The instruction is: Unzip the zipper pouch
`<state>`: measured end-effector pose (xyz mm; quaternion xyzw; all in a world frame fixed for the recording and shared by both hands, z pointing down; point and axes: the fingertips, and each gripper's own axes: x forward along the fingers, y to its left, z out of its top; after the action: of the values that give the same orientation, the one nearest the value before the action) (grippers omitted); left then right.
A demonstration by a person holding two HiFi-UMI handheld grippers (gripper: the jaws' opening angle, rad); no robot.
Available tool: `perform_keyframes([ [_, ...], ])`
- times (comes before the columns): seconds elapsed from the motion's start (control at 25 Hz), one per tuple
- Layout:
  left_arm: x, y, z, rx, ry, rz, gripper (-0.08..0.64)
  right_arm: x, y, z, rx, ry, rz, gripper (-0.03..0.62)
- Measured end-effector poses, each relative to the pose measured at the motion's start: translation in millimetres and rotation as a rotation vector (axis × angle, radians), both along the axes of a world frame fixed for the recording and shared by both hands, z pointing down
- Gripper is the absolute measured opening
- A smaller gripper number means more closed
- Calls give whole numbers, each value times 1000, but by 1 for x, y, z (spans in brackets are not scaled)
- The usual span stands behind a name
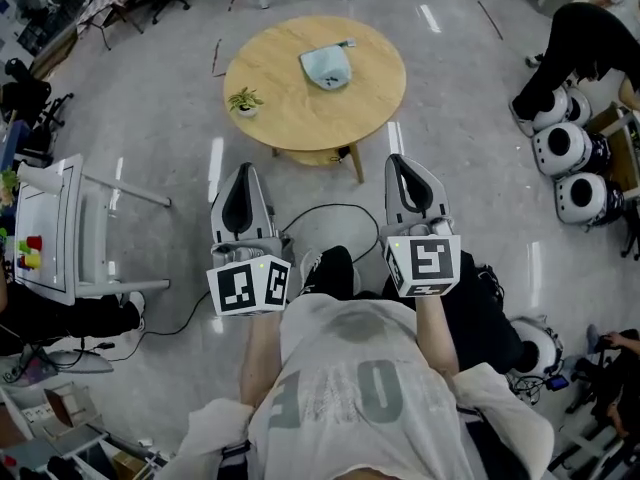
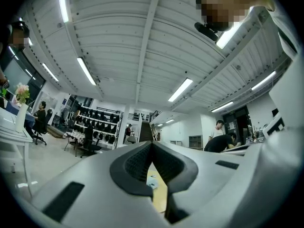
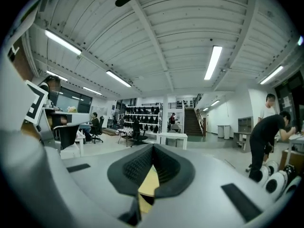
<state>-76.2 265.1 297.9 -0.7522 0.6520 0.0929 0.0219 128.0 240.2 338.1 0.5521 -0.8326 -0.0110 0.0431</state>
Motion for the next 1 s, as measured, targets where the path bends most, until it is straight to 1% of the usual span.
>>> perform_keyframes([
  [0.16,-8,-11,12,-27,14,-18,26,-7,-7,12,-32,2,-23,29],
  [0.4,-10,-53,17,-24,27,-15,27,-14,-43,22,-48,42,-36,29],
  [0.8,-6,-165,17,-38,58,38,26,-15,-144,15,-61,81,-7,29],
  [1.0,-21,-231,16,-39,74,49,26,-35,-210,9,-71,114,-10,29],
])
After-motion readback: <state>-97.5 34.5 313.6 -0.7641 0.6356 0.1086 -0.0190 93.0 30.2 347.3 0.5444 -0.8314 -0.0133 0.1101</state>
